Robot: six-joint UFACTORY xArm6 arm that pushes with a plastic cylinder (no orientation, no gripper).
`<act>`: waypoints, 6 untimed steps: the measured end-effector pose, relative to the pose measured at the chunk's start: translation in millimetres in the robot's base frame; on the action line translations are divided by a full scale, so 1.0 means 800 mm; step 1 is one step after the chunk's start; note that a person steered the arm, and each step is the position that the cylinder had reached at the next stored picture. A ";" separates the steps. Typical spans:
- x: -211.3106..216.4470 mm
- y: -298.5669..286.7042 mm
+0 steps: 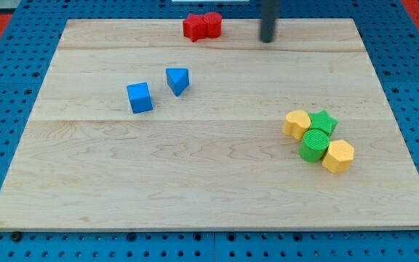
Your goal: Point your arm towards the yellow hexagon
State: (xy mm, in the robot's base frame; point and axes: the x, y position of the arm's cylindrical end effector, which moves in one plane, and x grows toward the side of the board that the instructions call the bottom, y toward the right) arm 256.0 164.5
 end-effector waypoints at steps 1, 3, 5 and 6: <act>0.086 0.121; 0.270 0.161; 0.293 0.041; 0.283 0.002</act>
